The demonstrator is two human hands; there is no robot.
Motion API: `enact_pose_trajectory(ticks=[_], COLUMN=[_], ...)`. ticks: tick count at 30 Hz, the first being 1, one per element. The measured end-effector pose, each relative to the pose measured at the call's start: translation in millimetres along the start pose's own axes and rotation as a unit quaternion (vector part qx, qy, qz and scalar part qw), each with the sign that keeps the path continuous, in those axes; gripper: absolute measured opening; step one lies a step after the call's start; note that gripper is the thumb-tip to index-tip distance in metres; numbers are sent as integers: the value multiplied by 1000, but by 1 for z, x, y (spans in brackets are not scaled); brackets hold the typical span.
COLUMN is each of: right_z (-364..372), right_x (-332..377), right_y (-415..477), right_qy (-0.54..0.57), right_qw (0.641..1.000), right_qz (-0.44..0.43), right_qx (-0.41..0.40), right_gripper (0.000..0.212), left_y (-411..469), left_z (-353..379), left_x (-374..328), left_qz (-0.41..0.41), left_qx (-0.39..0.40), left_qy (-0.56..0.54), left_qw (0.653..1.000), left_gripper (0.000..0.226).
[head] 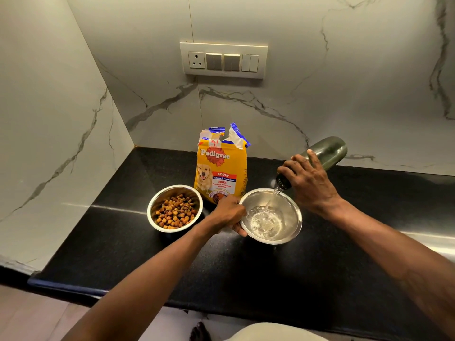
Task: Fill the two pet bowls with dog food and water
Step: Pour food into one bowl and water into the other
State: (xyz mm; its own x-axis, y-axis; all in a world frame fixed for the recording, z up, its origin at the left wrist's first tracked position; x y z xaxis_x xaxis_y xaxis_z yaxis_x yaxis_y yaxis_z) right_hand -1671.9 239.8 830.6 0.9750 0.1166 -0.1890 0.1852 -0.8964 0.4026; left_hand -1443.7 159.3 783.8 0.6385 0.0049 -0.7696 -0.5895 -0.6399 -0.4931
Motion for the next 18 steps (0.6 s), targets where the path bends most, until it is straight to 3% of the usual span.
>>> enact_pose_trajectory(ticks=[18], right_z=[2], right_x=[-3], right_y=[6], right_qy=[-13], right_qw=[1000], right_qz=[-4], right_qx=[13], right_gripper=[53], left_y=[14], left_z=[1], left_x=[10], left_qz=[-21], left_qx=[2], left_qy=[-1], left_qw=[1000], left_gripper=[29])
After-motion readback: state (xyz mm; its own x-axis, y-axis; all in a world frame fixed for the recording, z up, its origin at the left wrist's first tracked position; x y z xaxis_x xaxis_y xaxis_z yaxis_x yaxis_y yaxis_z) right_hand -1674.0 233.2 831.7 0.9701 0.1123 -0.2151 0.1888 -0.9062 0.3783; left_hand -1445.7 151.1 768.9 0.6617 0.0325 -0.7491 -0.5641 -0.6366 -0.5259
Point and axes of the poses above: each hand's wrist, its own y-axis towards the middle knuckle, its own z-axis out of the palm, x = y × z, the point moved 2 cm from there along y, towards the middle knuckle, and after that the axes turned 8 degrees about y, right-handed, at the moved point
